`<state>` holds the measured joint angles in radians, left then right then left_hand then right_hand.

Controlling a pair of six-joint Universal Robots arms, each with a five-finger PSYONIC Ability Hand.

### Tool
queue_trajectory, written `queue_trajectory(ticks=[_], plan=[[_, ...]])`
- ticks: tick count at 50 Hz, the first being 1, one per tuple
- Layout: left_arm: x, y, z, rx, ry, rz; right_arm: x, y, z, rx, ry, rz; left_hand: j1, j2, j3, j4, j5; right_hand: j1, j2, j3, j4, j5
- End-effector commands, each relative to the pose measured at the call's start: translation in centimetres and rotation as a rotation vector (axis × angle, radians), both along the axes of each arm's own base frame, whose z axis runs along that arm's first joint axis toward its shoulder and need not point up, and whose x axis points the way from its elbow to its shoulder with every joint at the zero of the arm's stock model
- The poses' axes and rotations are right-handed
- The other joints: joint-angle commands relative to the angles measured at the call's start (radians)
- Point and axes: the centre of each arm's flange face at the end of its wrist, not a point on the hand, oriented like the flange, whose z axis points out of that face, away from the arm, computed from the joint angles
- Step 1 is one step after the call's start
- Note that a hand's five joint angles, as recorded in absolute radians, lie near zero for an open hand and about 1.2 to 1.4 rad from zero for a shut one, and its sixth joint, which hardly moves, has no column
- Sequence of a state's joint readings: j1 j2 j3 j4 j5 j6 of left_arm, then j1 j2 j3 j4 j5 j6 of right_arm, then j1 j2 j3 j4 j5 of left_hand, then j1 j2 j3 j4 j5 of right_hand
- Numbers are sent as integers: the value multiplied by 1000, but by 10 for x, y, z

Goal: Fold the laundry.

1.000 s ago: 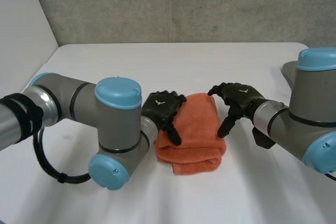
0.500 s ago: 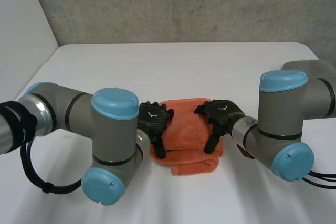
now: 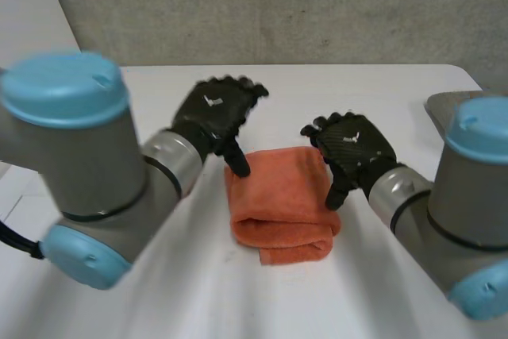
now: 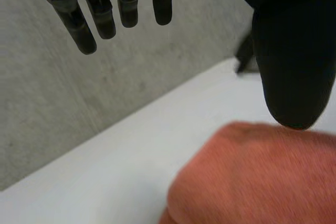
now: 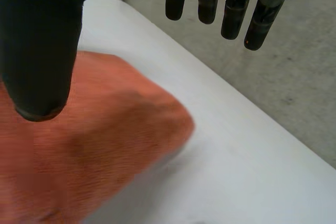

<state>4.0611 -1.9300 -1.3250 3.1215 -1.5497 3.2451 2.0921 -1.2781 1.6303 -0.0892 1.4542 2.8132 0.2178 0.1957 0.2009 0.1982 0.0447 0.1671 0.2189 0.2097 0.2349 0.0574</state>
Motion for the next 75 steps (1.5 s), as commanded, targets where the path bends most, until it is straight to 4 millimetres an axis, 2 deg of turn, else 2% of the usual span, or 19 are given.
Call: queue_trajectory(ticks=[1, 6, 12, 24, 42, 49, 58, 65, 68, 73, 75], plan=[[12, -1, 14, 49, 20, -32, 1, 38, -28, 31, 33, 36, -13, 9, 4, 6, -15, 7, -44, -35, -60, -57], [16, -1, 16, 106, 14, -115, 3, 46, -44, -10, 34, 7, -7, 15, 10, 12, -9, 7, -44, -35, -60, -57], [25, -6, 21, 135, 9, -112, 10, 53, -68, 4, 63, -2, -10, 12, 7, 9, -12, 7, -44, -35, -60, -57], [30, -9, 24, 130, 15, -96, 19, 46, -94, -28, 57, -2, -7, 15, 10, 12, -9, 7, -44, -35, -60, -57], [29, -7, 22, 137, 15, -100, 34, 21, -109, -127, 99, -34, -10, 12, 7, 9, -12, 7, -44, -35, -60, -57], [29, -7, 22, 140, 13, -100, 43, 10, -105, -150, 75, -31, -10, 12, 7, 9, -12, 7, -44, -35, -60, -57], [29, -7, 21, 143, 12, -100, 54, -4, -97, -185, 43, -38, -10, 12, 7, 9, -12, 170, 118, 128, 102, 105], [29, -7, 20, 144, 11, -100, 54, -5, -93, -190, 29, -39, -10, 12, 7, 9, -12, 258, 206, 216, 190, 193], [30, -7, 20, 145, 10, -100, 55, -5, -95, -186, 30, -31, -10, 12, 7, 9, -12, 399, 347, 356, 331, 334], [29, -6, 19, 148, 9, -101, 60, -6, -103, -170, 31, 2, -10, 12, 7, 9, -12, 437, 386, 395, 370, 373], [29, -5, 19, 148, 9, -103, 61, -5, -107, -157, 30, 23, -10, 12, 7, 9, -12, 525, 473, 482, 457, 460]])
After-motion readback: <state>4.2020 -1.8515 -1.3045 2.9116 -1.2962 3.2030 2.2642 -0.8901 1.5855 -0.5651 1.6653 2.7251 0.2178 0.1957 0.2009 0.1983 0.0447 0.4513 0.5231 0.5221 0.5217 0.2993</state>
